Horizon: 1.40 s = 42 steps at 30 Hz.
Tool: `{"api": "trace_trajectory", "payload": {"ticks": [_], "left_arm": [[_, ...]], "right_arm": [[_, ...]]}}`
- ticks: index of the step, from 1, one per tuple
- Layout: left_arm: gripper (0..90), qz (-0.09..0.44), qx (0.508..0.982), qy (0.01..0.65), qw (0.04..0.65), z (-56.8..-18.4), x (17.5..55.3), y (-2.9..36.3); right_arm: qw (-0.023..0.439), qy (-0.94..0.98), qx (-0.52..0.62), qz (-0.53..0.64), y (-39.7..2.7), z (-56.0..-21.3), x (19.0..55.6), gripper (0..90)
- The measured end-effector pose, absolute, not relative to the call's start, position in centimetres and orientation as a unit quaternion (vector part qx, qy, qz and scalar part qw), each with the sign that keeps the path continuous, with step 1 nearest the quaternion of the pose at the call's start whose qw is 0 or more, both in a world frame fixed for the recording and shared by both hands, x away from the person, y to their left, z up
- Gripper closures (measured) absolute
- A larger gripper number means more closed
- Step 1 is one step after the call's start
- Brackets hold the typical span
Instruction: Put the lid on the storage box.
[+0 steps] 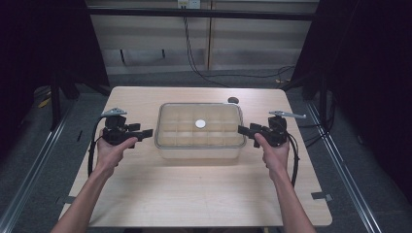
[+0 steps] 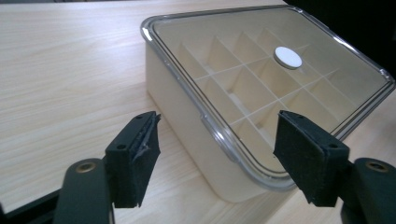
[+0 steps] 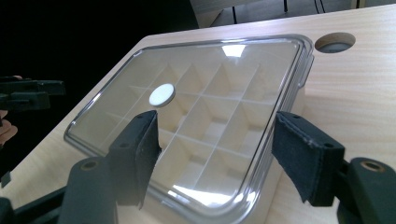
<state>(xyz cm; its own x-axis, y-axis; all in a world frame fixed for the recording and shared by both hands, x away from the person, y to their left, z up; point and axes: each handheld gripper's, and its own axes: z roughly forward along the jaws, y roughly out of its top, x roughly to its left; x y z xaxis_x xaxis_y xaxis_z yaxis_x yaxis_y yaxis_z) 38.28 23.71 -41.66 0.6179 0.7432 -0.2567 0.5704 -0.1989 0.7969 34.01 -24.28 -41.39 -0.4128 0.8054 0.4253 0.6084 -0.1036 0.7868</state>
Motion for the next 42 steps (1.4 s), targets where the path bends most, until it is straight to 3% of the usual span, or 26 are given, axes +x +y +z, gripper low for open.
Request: {"api": "trace_trajectory", "payload": {"ticks": [4, 29, 38, 42], "left_arm": [[32.4, 0.096, 0.767, 0.425, 0.471, -41.7, 37.1, 24.1], [32.3, 0.097, 0.775, 0.43, 0.453, -43.9, 29.8, 27.3], [29.3, 0.101, 0.8, 0.421, 0.417, -45.6, 27.4, 27.3], [30.6, 0.068, 0.807, 0.425, 0.405, -46.9, 26.4, 27.6]], "right_arm": [[0.081, 0.655, 0.53, 0.533, -24.6, -41.4, 32.8, 32.6], [0.108, 0.667, 0.533, 0.509, -25.4, -43.5, 24.6, 31.8], [0.11, 0.682, 0.539, 0.482, -25.7, -45.0, 22.3, 30.3], [0.114, 0.68, 0.546, 0.476, -25.8, -46.0, 21.7, 29.3]]}}
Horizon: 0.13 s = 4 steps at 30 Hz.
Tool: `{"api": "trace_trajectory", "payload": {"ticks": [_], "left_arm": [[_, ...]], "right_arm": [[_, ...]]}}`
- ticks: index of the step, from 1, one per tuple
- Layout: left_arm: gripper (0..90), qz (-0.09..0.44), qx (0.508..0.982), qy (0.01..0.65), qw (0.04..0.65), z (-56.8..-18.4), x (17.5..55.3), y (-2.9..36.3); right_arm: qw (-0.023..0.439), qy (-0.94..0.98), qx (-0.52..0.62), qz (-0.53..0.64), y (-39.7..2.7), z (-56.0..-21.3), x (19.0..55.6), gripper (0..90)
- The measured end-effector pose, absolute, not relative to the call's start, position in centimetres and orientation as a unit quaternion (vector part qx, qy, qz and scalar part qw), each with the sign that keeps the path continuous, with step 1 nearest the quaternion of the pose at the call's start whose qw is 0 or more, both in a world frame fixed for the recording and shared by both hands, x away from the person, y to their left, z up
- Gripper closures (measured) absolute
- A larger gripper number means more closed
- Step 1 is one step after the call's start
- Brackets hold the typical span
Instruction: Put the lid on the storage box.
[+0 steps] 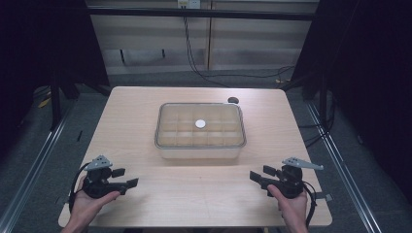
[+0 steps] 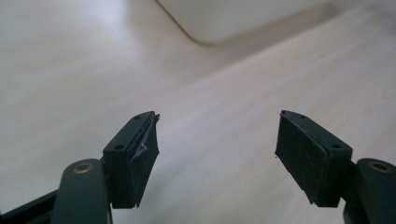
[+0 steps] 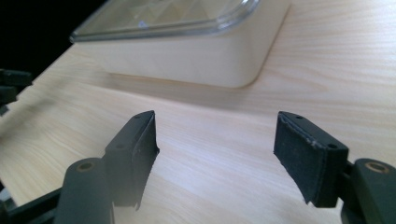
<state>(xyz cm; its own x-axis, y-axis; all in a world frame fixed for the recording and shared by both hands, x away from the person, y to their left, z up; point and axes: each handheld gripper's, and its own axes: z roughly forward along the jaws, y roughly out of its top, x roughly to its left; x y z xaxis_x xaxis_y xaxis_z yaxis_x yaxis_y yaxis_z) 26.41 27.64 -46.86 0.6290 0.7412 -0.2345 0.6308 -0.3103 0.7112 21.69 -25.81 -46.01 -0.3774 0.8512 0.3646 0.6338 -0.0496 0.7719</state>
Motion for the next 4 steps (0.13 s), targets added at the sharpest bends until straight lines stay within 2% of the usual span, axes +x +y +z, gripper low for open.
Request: {"api": "trace_trajectory", "payload": {"ticks": [2, 4], "left_arm": [[30.7, 0.081, 0.812, 0.421, 0.396, -47.03, 26.06, 27.54], [30.4, 0.073, 0.808, 0.423, 0.403, -47.08, 26.14, 27.73]], "right_arm": [[0.115, 0.678, 0.549, 0.475, -25.98, -46.43, 21.52, 29.2], [0.115, 0.68, 0.551, 0.469, -26.21, -46.82, 21.58, 28.8]]}}
